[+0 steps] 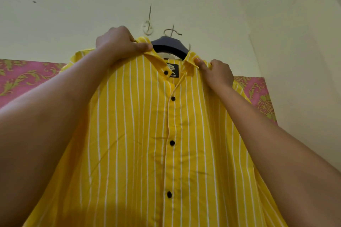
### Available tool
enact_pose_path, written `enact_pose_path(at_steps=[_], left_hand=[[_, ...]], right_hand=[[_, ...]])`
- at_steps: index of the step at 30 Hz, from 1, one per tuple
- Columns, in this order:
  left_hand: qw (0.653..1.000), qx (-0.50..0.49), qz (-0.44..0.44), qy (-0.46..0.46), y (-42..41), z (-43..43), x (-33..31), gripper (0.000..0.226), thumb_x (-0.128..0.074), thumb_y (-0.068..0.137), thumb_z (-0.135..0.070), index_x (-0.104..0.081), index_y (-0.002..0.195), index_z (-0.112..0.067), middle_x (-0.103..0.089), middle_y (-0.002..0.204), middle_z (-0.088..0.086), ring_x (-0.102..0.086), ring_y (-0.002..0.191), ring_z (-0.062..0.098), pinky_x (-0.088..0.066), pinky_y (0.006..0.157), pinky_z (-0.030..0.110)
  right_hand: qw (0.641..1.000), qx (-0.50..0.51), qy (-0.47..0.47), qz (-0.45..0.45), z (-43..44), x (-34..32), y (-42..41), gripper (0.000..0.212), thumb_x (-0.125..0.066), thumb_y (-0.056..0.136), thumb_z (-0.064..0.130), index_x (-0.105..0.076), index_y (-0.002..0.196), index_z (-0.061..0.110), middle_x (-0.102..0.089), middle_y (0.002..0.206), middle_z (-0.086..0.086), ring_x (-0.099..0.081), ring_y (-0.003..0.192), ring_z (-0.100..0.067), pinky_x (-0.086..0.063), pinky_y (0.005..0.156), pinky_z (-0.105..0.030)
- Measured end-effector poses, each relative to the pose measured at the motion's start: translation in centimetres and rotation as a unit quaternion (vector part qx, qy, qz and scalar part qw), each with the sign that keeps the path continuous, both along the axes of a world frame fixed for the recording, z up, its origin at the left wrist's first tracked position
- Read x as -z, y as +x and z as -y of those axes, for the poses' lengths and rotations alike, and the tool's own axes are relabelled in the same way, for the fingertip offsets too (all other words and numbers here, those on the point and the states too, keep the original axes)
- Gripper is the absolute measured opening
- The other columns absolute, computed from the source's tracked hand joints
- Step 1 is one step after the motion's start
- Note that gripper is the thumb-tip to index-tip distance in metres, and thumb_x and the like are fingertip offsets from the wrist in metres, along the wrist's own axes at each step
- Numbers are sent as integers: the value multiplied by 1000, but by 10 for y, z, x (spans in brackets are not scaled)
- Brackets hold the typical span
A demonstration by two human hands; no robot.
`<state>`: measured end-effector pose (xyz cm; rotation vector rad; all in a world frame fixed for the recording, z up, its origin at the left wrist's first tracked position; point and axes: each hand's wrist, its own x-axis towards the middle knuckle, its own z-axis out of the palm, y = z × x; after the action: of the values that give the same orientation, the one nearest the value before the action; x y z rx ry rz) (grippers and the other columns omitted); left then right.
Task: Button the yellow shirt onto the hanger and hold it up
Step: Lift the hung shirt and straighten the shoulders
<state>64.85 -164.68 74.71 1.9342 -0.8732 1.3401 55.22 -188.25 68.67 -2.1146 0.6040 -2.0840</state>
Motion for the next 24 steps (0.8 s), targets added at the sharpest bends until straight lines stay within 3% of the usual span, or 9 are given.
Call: enact_pose_path(at_steps=[2, 5, 10, 13, 18, 21, 24], left_hand=[[1000, 2, -8, -4, 8, 2, 10, 67, -51, 74, -73, -67, 91, -9, -61, 83, 7, -56, 79, 27, -43, 69, 35], [1000, 0, -11, -18, 17, 6, 25, 67, -49, 73, -75, -67, 83, -11, -64, 81, 9, -59, 79, 28, -48, 72, 39], [1000, 8, -24, -11, 16, 13, 31, 67, -50, 73, -75, -67, 85, -11, -65, 86, 10, -60, 83, 30, -52, 79, 44], [999, 3, -34, -10, 19, 16, 35, 67, -51, 74, -73, -67, 94, -11, -65, 92, 10, -59, 89, 31, -49, 79, 43], [999, -25, -20, -17, 18, 19, 44, 65, -50, 80, -67, -61, 112, -11, -62, 112, 14, -54, 106, 36, -45, 82, 43], [999, -38, -5, -8, 15, 20, 54, 63, -48, 85, -61, -51, 125, -12, -57, 124, 17, -49, 116, 38, -41, 93, 47], [999, -34, 20, -9, 11, 21, 70, 62, -47, 88, -54, -36, 138, -18, -42, 142, 15, -36, 131, 35, -26, 107, 49]], right_hand=[[1000, 2, -9, -11, 2, 6, -1, 56, -36, 87, 65, -36, 63, 13, -62, 103, -23, -57, 97, -40, -32, 65, -35], [1000, 0, -12, -25, 4, 15, 0, 59, -36, 88, 63, -52, 87, 6, -62, 105, -21, -56, 100, -39, -35, 68, -36], [998, -25, 11, -55, 10, 18, -1, 63, -36, 89, 61, -54, 105, 3, -60, 114, -21, -54, 108, -38, -41, 77, -40], [995, -50, 28, -84, 11, 23, 3, 63, -36, 91, 57, -50, 119, 3, -56, 125, -21, -50, 117, -38, -41, 89, -42], [995, -41, 14, -85, 9, 33, 6, 57, -38, 92, 53, -48, 127, 8, -54, 130, -18, -47, 122, -37, -38, 97, -44], [996, -37, 13, -78, 8, 41, 4, 55, -38, 92, 52, -44, 132, 15, -51, 134, -14, -43, 127, -34, -31, 104, -45], [997, -31, -2, -69, 7, 54, 0, 57, -39, 92, 51, -36, 139, 18, -42, 144, -10, -36, 134, -30, -25, 110, -47]])
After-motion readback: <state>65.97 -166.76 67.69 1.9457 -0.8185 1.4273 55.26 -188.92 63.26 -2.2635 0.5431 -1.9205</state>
